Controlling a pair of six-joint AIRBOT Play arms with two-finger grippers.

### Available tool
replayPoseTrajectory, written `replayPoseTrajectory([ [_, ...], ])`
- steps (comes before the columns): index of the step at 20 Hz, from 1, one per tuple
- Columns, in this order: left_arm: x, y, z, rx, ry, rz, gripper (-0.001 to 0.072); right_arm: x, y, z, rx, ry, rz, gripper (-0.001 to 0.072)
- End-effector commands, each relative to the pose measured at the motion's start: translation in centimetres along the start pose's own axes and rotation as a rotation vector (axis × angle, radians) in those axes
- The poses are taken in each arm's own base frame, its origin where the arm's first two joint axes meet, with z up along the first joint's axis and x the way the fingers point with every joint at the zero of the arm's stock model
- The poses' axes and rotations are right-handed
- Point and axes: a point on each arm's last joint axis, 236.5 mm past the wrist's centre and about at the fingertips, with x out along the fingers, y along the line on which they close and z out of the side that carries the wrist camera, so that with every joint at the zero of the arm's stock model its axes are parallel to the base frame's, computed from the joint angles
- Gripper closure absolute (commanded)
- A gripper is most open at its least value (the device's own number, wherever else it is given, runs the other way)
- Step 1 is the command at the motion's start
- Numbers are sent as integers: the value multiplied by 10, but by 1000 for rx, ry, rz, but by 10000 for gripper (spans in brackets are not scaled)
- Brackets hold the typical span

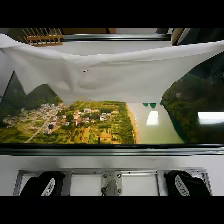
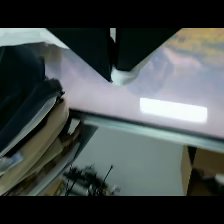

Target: Fold the clothes and pants, and hang the long-sleeved shirts on hangers.

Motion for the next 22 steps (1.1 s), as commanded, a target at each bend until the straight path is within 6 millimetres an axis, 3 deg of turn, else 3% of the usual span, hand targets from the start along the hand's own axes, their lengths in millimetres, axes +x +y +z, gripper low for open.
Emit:
replayPoseTrajectory([
  [1,-77,-45,54,17,-242,-87,699,-79,21,55,6,-228,27,706],
  [3,-96,-52,63,0,-314,-111,699,-97,26,63,36,-271,40,706],
  [5,-99,-50,63,-16,-334,-115,699,-102,28,64,66,-279,46,706],
  [8,-68,-32,43,-39,-249,-78,700,-82,31,55,110,-224,78,706],
  [10,-30,-9,17,-67,-140,-30,699,-47,35,29,164,-97,117,706],
  [12,15,20,-18,-103,-11,23,699,5,28,-16,182,95,110,706],
  [15,91,64,-92,-149,201,91,699,92,5,-95,140,354,71,706],
  [18,171,99,-161,-121,323,121,699,169,-31,-162,140,482,-10,706],
  [20,223,118,-200,-98,360,135,699,206,-46,-200,162,534,-35,706],
  [22,268,130,-242,-99,445,143,699,230,-57,-231,178,572,-52,706],
])
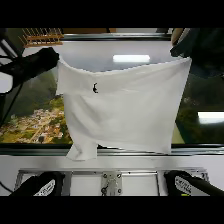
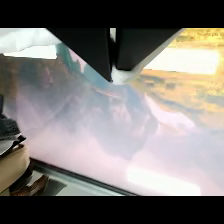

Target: Fold the clothes and pants, and hang the long-sleeved shirts on hangers.

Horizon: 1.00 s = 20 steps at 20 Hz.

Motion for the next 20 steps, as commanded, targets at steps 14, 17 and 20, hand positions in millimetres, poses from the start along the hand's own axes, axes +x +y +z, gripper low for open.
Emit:
replayPoseTrajectory([
  [14,114,118,-68,-79,457,174,34,49,-20,-25,9,87,-30,270],
  [17,78,153,-133,-153,625,250,34,15,-13,-55,-37,185,-23,270],
  [20,50,173,-232,-255,814,300,35,-10,-17,-104,-30,276,-30,268],
])
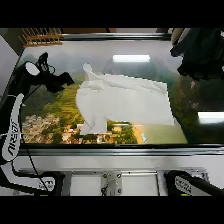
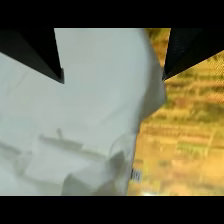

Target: Fold the clothes and pants, and hang the long-sleeved shirts on hangers.

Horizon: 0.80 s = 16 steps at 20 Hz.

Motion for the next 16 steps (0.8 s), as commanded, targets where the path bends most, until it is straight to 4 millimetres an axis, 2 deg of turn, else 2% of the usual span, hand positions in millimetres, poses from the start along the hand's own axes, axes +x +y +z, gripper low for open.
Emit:
replayPoseTrajectory([
  [1,37,35,-93,-101,207,29,35,-20,-2,-62,-5,112,-4,269],
  [3,59,34,-116,-134,227,3,35,-24,-8,-95,6,150,-11,267],
  [7,89,9,-139,-152,281,-71,35,-28,-28,-149,94,211,-46,258],
  [8,95,6,-145,-139,308,-69,35,-27,-39,-160,146,226,-67,194],
  [9,99,2,-150,-128,334,-70,36,-24,-51,-172,205,245,-91,83],
  [10,102,-4,-152,-112,351,-74,37,-21,-66,-186,274,269,-121,51],
  [11,103,-9,-150,-98,353,-78,92,-18,-81,-201,339,294,-150,51],
  [12,101,-12,-145,-85,340,-78,425,-15,-95,-217,420,321,-182,51],
  [13,98,-13,-140,-69,324,-75,683,-10,-108,-235,519,348,-215,51],
  [15,91,-17,-131,-54,299,-87,699,4,-129,-264,705,359,-263,51],
  [16,87,-17,-128,-45,289,-92,699,13,-134,-272,775,348,-268,52],
])
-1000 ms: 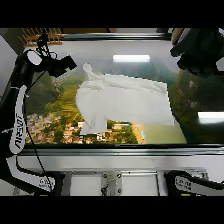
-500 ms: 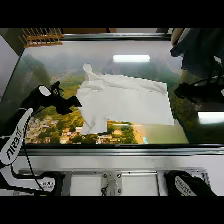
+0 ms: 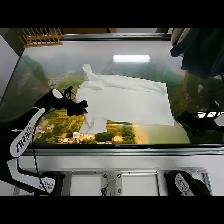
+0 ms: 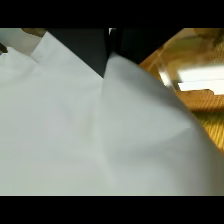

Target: Fold the clothes and pants, and hang the long-sleeved shirts on hangers.

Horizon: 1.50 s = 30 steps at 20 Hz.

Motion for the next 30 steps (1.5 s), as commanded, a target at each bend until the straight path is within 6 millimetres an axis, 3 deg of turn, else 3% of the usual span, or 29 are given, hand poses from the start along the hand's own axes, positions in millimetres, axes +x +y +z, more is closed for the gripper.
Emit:
replayPoseTrajectory([
  [1,-13,-9,6,38,-24,-20,699,42,-31,-12,291,18,5,52],
  [7,-17,-14,-1,57,-6,-24,699,92,12,5,323,-39,150,53],
  [13,-18,-13,0,51,-7,-27,699,109,47,8,200,-91,195,59],
  [14,-18,-12,-1,49,-4,-27,699,108,51,12,192,-110,200,181],
  [15,-18,-12,-1,50,-3,-27,699,105,57,17,154,-122,208,473],
  [16,-21,-14,0,53,-9,-29,699,100,64,23,106,-130,222,655],
  [17,-29,-20,3,67,-23,-34,699,91,78,29,32,-133,247,705],
  [18,-46,-32,11,94,-63,-49,699,75,95,40,-78,-156,274,706],
  [20,-104,-74,29,183,-192,-100,699,23,134,67,-296,-233,318,706],
  [21,-146,-101,35,245,-274,-133,699,-12,152,83,-387,-292,325,706],
  [23,-239,-154,27,380,-436,-195,699,-105,189,113,-548,-461,342,706],
  [25,-335,-198,-3,509,-625,-252,699,-212,220,124,-645,-666,383,706],
  [27,-420,-228,-46,613,-821,-306,699,-311,240,115,-690,-871,452,706],
  [28,-456,-238,-73,657,-910,-331,699,-353,243,104,-708,-955,480,706],
  [30,-509,-249,-124,726,-1043,-371,699,-412,241,76,-733,-1078,519,706],
])
